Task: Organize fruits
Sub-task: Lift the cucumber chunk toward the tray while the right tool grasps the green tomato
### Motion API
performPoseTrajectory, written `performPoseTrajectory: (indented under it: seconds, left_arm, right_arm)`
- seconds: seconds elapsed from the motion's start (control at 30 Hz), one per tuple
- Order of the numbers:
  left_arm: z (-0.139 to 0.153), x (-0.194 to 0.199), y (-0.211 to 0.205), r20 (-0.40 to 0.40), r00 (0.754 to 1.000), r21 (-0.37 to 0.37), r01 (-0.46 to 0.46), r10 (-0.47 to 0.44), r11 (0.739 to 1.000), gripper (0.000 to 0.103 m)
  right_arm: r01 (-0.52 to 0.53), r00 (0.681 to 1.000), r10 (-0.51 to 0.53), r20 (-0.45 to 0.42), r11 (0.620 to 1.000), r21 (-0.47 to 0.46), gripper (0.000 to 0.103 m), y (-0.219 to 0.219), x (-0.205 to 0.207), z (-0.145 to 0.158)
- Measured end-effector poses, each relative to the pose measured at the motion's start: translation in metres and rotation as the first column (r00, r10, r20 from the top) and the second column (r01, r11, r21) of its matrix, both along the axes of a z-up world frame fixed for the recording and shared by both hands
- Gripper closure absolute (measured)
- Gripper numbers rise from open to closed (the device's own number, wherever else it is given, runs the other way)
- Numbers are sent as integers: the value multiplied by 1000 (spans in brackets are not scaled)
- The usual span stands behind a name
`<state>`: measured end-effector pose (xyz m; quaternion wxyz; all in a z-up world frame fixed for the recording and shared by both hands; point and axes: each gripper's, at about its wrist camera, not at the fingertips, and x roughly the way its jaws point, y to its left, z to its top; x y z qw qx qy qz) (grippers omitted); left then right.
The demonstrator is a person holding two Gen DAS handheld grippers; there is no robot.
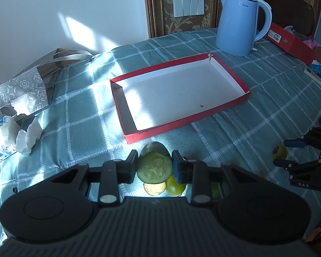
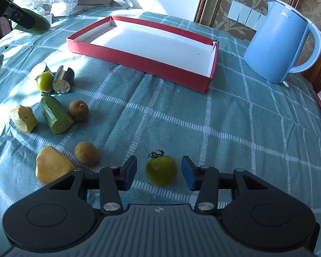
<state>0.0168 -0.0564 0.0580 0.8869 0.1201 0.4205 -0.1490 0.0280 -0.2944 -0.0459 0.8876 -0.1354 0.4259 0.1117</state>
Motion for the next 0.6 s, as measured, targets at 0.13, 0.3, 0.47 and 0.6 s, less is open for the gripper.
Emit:
performPoseTrajectory:
  seconds: [0.13,0.3,0.47,0.6]
  left_arm:
    - [1,-1,-4,1,1000,2,4,-4,1000,73]
    - [1,-1,-8,3,1000,3,10,-10,1000,73]
    - [1,0,-12,7,1000,8,22,-22,1000,73]
    - [5,2,-17,22,999,-1,41,-41,999,73]
  right_arm:
    - [18,1000,-17,-21,1000,12,58,-5,6,-6]
    - [22,999,-20,-50,999,40,69,-8,10,-11]
    - [22,999,-20,-51,999,46,70,-9,9,-11]
    - [22,999,-20,-42,998,52,71,-11,8,-7]
